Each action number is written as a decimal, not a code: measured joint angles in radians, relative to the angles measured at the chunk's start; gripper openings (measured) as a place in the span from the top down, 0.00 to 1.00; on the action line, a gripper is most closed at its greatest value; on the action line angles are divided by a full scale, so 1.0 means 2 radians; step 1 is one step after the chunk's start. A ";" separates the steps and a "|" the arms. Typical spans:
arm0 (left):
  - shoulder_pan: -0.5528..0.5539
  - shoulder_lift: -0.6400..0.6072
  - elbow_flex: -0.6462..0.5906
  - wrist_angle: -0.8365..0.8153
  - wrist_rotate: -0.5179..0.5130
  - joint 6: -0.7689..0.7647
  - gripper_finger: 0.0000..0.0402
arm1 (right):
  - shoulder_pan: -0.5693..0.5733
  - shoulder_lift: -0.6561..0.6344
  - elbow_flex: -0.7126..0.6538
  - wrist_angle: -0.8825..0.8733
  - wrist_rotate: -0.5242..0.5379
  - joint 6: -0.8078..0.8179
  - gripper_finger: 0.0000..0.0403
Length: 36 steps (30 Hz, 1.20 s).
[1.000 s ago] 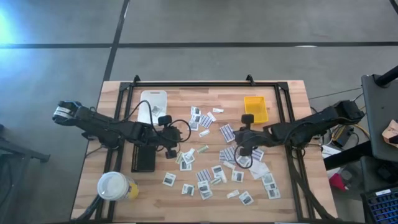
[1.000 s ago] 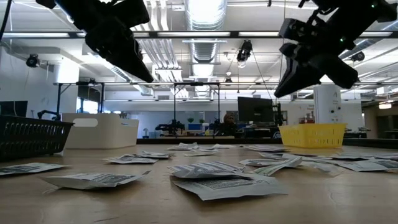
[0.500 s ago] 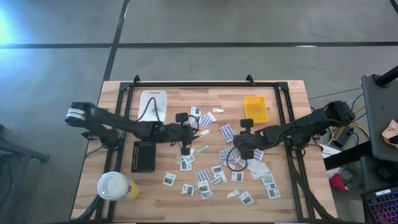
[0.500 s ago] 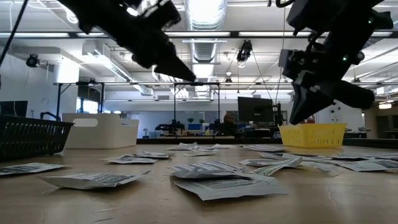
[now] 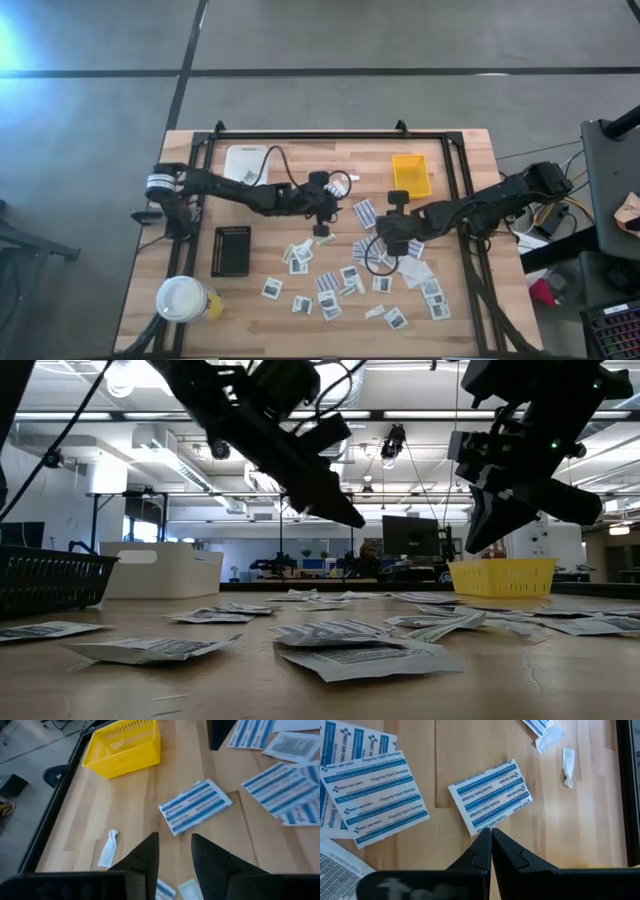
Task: Pick & Place First Aid Supplies
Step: Put the blue bandage pack into the yellow bin
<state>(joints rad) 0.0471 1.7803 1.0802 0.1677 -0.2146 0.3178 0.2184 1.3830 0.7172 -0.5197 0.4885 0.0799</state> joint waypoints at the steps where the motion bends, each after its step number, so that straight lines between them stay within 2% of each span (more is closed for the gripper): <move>1: 0.000 0.007 0.006 0.000 0.001 0.001 0.72 | 0.000 0.000 0.000 0.002 0.000 0.000 0.98; 6: 0.006 0.042 0.032 0.003 0.008 -0.001 0.72 | 0.000 0.006 -0.001 0.027 -0.021 0.006 0.98; 13: 0.023 0.084 0.040 0.084 0.043 -0.026 0.72 | 0.000 0.026 0.000 0.051 -0.023 0.013 0.98; 21: 0.031 0.129 0.040 0.133 0.074 -0.033 0.72 | 0.000 0.053 -0.001 0.056 -0.026 0.013 0.98; 26: 0.033 0.157 0.040 0.171 0.075 -0.036 0.73 | 0.000 0.064 0.000 0.061 -0.027 0.013 0.98; 29: 0.035 0.168 0.040 0.181 0.077 -0.041 0.78 | 0.000 0.066 0.000 0.068 -0.026 0.013 0.98; 36: 0.045 0.177 0.040 0.184 0.078 -0.061 0.98 | 0.000 0.066 0.000 0.078 -0.027 0.013 0.98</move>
<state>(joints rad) 0.1369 2.1353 1.1606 0.5350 -0.0586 0.1948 0.2184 1.5158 0.7162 -0.3635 0.4355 0.1055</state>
